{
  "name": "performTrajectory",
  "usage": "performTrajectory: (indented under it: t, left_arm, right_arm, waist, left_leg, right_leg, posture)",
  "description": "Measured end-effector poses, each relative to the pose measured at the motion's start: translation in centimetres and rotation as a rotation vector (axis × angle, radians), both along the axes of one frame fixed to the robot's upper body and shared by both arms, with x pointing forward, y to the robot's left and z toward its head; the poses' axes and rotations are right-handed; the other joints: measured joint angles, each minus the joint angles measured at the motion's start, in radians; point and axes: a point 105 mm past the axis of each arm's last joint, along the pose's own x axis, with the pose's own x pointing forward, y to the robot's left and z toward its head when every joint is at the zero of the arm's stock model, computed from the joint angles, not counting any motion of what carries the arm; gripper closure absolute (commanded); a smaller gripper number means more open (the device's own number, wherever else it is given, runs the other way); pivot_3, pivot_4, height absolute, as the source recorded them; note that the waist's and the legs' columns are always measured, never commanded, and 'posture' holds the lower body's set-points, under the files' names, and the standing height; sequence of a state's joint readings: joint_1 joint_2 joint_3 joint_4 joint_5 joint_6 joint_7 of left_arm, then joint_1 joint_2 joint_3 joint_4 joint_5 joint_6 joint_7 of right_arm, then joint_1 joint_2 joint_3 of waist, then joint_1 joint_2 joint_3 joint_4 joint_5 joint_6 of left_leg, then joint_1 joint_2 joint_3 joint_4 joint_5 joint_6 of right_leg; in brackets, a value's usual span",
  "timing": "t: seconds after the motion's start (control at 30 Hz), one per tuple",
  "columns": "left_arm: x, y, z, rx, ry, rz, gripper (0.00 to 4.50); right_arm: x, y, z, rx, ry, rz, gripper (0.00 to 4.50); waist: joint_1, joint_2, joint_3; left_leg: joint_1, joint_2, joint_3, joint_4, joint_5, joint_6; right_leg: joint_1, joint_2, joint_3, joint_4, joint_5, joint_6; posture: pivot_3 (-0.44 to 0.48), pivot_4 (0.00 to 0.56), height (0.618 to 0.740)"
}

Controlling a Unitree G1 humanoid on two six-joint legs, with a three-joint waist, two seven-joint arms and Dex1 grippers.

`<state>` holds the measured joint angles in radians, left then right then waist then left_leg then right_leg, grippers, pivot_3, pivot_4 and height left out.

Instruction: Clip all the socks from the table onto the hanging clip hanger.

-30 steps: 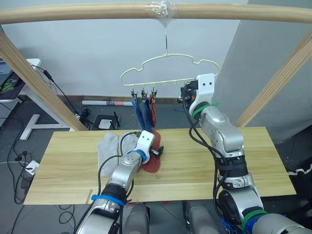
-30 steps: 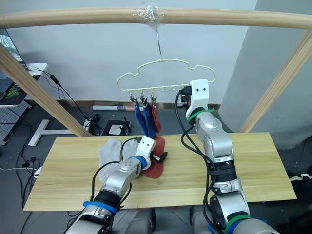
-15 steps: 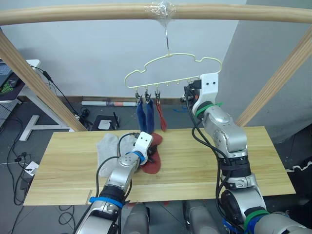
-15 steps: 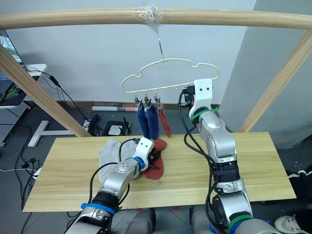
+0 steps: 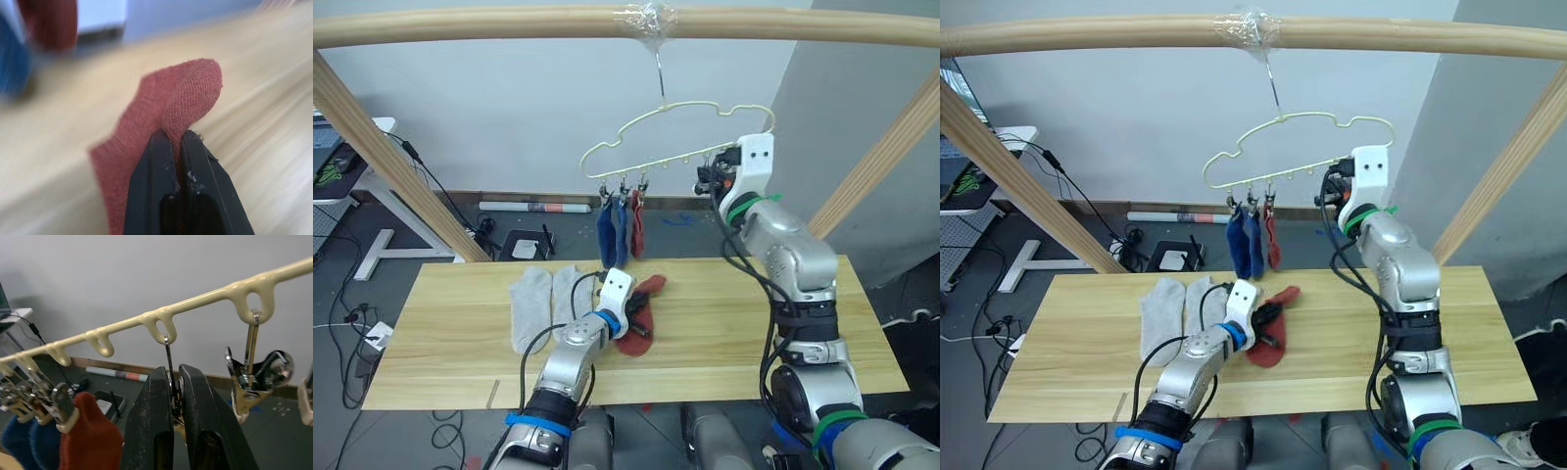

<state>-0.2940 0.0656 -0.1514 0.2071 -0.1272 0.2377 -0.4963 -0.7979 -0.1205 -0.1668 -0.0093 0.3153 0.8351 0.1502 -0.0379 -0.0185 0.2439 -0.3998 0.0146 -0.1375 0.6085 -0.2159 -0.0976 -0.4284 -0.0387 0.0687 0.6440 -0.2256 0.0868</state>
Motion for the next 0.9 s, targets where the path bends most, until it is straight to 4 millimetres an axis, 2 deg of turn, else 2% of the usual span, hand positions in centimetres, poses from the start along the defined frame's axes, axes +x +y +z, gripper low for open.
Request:
performTrajectory:
  t: [0.07,0.17,0.37,0.6,0.9]
  left_arm:
    - [-0.1,-0.7,2.6,-0.036,-0.101,-0.034,4.48]
    - [-0.1,-1.5,5.6,-0.063,-0.225,-0.049,4.48]
    - [0.0,-2.9,9.4,-0.034,-0.45,-0.066,4.48]
    - [1.0,-2.7,8.8,-0.018,-0.464,-0.014,4.48]
    - [1.7,-2.7,9.5,-0.042,-0.49,0.02,4.48]
  right_arm:
    - [0.0,-0.4,0.3,0.057,0.055,0.007,4.5]
    - [-0.1,-1.2,0.9,0.146,0.162,0.023,4.5]
    - [-0.8,-1.5,1.1,0.208,0.289,0.065,4.5]
    - [-1.4,-0.9,1.0,0.251,0.374,0.081,4.5]
    - [-2.0,-0.5,0.9,0.278,0.416,0.093,4.5]
  waist:
    - [0.002,0.0,0.0]
    - [0.009,0.0,0.0]
    - [0.009,0.0,0.0]
    - [0.008,0.0,0.0]
    - [0.006,0.0,0.0]
  left_leg:
    - [0.0,0.0,0.0,0.0,0.0,0.0]
    - [-0.001,0.0,0.0,0.001,0.0,0.0]
    - [-0.001,-0.001,0.0,0.0,0.0,0.001]
    - [-0.001,-0.001,0.0,0.001,-0.001,0.001]
    - [-0.001,-0.001,0.0,0.0,-0.001,0.001]
  right_leg:
    - [0.0,0.0,0.0,0.0,0.0,0.0]
    - [0.0,0.0,0.0,-0.001,-0.001,-0.002]
    - [0.001,0.0,0.0,-0.001,-0.001,-0.002]
    - [0.001,0.0,-0.001,-0.001,-0.001,-0.001]
    - [0.001,0.0,-0.001,-0.001,-0.001,-0.001]
  posture:
    - [-0.003,0.245,0.74]
    - [-0.009,0.243,0.74]
    - [-0.013,0.242,0.74]
    - [-0.025,0.241,0.74]
    - [-0.028,0.24,0.74]
